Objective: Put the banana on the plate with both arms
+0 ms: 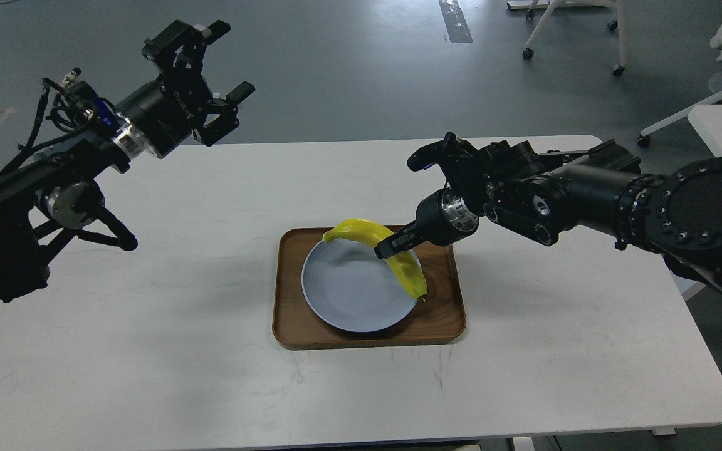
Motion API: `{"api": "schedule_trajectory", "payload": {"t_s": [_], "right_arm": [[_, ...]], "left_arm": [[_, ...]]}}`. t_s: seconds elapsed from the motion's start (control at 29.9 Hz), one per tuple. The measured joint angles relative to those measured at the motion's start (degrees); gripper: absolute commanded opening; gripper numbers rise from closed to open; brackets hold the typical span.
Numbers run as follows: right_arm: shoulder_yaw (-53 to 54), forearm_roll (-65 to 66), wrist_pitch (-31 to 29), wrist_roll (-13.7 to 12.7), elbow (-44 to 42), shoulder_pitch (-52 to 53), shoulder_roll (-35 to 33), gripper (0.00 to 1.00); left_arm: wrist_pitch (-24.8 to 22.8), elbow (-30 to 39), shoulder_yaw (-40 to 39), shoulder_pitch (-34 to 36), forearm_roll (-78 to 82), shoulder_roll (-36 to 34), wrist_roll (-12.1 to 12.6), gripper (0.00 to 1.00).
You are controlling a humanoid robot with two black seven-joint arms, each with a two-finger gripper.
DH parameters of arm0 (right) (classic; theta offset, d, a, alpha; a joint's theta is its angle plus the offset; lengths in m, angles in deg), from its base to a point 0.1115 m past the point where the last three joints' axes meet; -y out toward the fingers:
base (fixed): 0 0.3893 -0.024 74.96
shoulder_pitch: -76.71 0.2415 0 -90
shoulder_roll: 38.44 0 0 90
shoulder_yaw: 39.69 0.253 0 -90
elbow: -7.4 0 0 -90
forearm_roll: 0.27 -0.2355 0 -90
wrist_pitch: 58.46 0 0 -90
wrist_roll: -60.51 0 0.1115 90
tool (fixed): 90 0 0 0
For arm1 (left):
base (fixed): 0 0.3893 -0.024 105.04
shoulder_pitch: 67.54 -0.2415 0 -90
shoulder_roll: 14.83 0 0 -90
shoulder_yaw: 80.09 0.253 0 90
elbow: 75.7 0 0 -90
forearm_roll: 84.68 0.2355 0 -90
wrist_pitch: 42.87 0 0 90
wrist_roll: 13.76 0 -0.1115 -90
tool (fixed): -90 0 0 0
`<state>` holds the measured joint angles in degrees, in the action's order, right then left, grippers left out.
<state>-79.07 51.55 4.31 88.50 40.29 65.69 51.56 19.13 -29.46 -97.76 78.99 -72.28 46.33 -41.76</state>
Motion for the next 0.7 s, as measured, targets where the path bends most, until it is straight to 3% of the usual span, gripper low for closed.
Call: {"api": "schedule_trajectory", "payload": {"t_s": [0.3,0.47,0.7], "right_arm": [[-0.05,-1.36,-0.77,0.00,0.31,-0.95,0.00,0.42],[-0.04,-1.45,-0.76,0.00,0.06,-1.33,0.00,0.66],[0.43,-1.46,-0.76,0.00,-0.08,-1.71,0.00,0.85]], "left_arm": [[0.00,0.03,-0.06,0.00,-0.01,-0.15,0.00,0.98],[0.00,0.08,-0.48,0.00,-0.01,-0.37,0.00,0.98],[0.00,0.08,-0.52,0.00,-0.01,-0.42,0.00,0.98]]}}
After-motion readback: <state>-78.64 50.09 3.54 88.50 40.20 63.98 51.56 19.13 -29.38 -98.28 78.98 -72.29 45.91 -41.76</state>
